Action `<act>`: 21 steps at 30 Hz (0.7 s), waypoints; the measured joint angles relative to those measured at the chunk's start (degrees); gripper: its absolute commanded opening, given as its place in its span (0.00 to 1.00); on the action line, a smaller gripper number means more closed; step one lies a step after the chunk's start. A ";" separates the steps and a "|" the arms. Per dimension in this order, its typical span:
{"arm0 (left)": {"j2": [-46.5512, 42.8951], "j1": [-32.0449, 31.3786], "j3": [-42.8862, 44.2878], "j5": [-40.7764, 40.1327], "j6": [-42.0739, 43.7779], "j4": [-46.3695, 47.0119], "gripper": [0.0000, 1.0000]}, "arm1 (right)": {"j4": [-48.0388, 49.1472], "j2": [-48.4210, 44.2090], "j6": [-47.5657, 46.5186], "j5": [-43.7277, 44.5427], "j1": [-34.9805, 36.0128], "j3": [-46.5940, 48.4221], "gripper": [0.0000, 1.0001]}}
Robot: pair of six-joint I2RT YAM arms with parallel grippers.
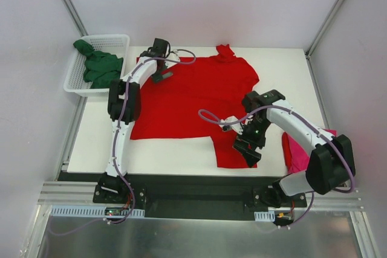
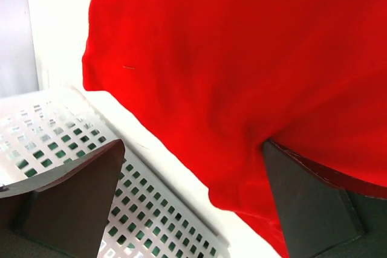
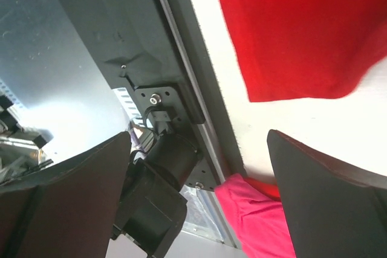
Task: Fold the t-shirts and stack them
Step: Flatten out the tshirt
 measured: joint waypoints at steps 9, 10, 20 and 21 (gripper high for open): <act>-7.45 -1.16 -9.55 -0.20 -5.44 0.13 0.99 | 6.93 -0.35 4.74 3.74 5.01 -6.34 1.00; -9.03 -1.53 -10.71 -0.20 -5.97 -0.15 0.99 | 8.31 -0.35 5.25 4.07 5.64 -6.99 1.00; -29.62 -6.58 -17.62 -0.74 -8.96 0.66 1.00 | 16.55 6.67 7.43 1.53 10.49 -7.32 1.00; -31.58 -6.95 -18.45 -0.96 -8.83 0.63 0.99 | 17.22 8.15 7.61 1.57 10.58 -6.99 1.00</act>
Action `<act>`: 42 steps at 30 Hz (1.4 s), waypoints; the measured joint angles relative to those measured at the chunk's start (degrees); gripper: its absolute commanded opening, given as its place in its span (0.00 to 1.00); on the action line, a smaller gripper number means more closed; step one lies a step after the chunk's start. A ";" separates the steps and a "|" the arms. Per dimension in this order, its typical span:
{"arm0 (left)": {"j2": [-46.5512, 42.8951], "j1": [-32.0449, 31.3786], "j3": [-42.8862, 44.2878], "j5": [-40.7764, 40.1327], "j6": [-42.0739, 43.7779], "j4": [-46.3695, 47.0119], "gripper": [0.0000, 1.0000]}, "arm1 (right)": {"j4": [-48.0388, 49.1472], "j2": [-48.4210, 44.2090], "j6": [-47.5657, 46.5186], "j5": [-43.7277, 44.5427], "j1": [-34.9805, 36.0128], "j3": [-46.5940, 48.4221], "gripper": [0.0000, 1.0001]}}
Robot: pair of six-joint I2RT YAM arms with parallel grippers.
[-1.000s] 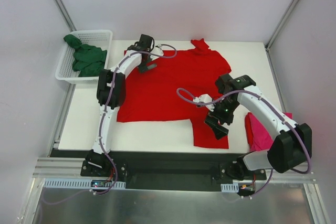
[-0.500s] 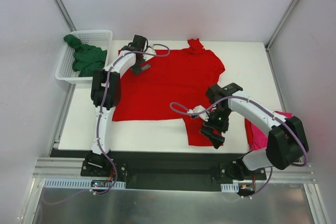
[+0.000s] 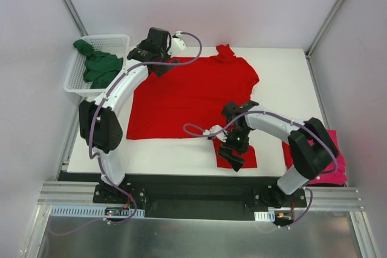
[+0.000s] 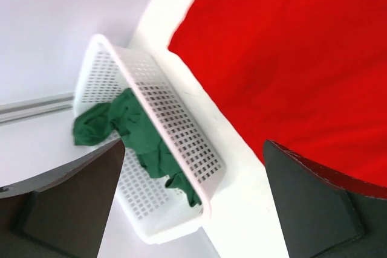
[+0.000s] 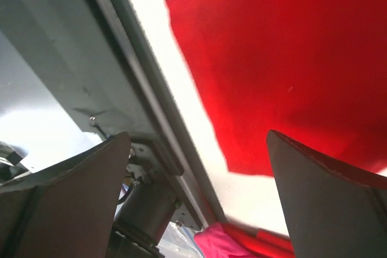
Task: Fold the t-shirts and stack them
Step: Flatten out the tshirt
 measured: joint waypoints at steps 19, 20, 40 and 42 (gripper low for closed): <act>-15.87 -1.68 -12.57 -4.20 4.90 -0.76 0.99 | -5.55 17.14 -0.31 -5.07 5.11 11.08 1.00; -15.87 -1.68 -12.61 -4.28 4.98 -0.79 0.99 | -5.95 17.42 -0.44 -5.64 5.35 11.61 1.00; -13.31 -1.66 -9.42 -4.79 5.62 -0.66 0.99 | 0.44 1.68 5.53 8.55 7.58 3.52 1.00; -12.63 -1.66 -9.33 -4.76 5.57 -0.70 0.99 | 2.97 -0.76 6.91 13.05 8.61 -1.27 0.99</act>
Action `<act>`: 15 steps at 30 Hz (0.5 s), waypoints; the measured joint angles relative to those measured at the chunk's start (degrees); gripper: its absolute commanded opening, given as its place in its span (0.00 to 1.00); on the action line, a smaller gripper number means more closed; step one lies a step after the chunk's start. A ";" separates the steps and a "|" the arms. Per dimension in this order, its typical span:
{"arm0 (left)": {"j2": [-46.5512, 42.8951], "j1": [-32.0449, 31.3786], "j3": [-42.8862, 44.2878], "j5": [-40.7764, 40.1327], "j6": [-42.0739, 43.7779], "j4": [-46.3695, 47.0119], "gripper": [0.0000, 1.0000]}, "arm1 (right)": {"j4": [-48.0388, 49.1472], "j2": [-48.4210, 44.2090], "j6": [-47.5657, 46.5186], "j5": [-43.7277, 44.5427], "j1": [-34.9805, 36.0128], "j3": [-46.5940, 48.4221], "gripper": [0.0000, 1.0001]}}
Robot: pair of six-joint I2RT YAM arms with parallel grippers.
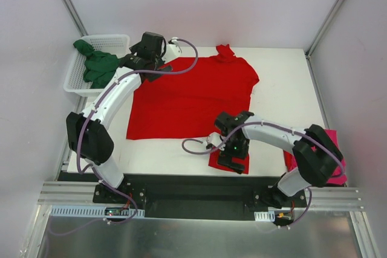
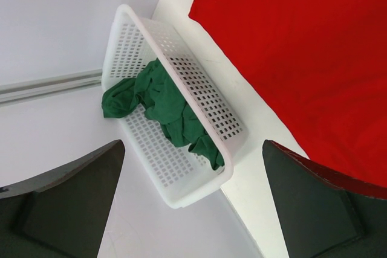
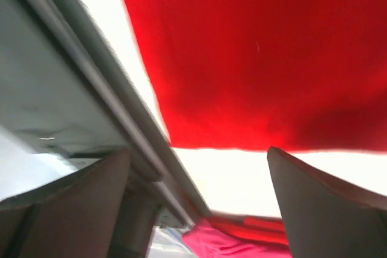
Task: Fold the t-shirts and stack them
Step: Flatten out the tshirt
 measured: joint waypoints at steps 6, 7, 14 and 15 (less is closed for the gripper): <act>0.90 0.00 0.00 0.13 -0.15 -0.07 0.99 | 7.91 -11.76 4.85 14.49 9.40 -14.03 0.99; 0.90 0.00 0.00 0.13 -0.15 -0.07 0.99 | 8.41 -13.09 5.40 16.22 11.23 -14.80 0.98; 0.90 -0.02 0.02 -0.11 -0.61 -0.04 0.99 | 12.09 -13.92 7.80 21.27 14.36 -14.03 0.93; 0.90 -0.02 0.02 -0.13 -0.74 -0.07 0.99 | 12.50 -13.92 7.91 21.40 15.13 -14.01 0.93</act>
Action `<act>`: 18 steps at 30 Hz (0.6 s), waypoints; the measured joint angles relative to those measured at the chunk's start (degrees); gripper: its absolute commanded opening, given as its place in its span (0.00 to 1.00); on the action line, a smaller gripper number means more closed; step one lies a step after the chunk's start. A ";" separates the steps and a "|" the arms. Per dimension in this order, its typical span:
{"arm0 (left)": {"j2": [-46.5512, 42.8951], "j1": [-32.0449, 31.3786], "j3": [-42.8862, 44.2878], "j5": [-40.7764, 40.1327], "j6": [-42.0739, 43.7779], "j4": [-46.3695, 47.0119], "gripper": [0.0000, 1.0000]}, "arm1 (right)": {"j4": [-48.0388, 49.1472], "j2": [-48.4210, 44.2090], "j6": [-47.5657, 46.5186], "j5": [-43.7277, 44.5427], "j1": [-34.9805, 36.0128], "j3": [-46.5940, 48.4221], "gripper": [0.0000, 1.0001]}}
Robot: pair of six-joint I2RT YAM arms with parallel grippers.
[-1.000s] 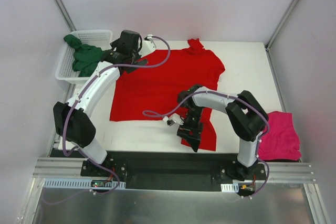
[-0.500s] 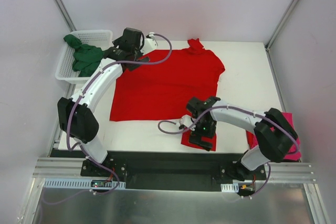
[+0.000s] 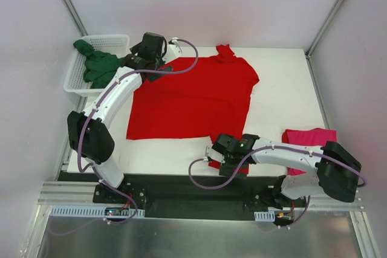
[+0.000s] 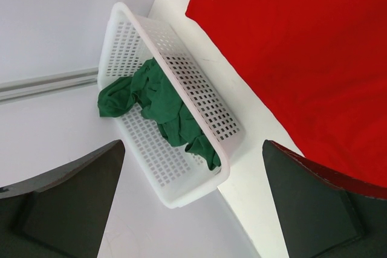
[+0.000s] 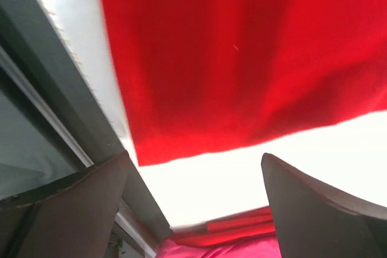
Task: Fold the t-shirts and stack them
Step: Flatten out the tshirt
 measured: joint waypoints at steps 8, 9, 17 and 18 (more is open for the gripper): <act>0.68 -0.13 0.15 0.24 -0.02 0.00 0.99 | -0.17 0.15 -0.63 -2.71 3.30 0.00 0.91; 1.60 -0.26 0.72 0.33 -0.02 -0.07 0.99 | -0.33 0.13 -0.81 -3.26 3.82 0.02 0.90; 20.26 -5.73 16.33 4.68 0.00 0.22 0.99 | -2.21 0.13 -3.54 -7.74 6.43 0.02 0.87; 22.95 -6.88 18.88 5.40 0.00 0.31 0.99 | -2.38 0.15 -3.74 -7.78 6.54 0.02 0.87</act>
